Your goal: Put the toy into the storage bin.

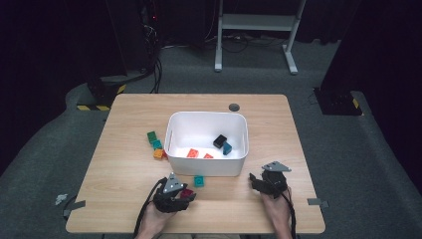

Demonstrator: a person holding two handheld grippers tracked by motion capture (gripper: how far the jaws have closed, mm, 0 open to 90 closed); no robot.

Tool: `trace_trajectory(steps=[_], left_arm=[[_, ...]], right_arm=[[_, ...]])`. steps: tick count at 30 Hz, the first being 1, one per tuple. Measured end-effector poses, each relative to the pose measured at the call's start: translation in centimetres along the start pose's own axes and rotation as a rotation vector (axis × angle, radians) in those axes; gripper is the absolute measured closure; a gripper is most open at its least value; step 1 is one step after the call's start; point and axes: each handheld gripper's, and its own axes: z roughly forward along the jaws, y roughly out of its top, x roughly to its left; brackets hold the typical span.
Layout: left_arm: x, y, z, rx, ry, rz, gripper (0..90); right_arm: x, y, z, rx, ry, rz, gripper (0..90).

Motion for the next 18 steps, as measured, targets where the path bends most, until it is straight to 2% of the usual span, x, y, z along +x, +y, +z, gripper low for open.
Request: trace_trajectory(steps=[7,18], left_arm=[[0.4,0.1,-0.4,-0.007,0.008,-0.008,49.8],[2.4,0.2,-2.2,-0.033,0.052,-0.046,50.4]], right_arm=[[0.0,0.0,0.0,0.000,0.000,0.000,34.5],[0.0,0.0,0.0,0.000,0.000,0.000,34.5]])
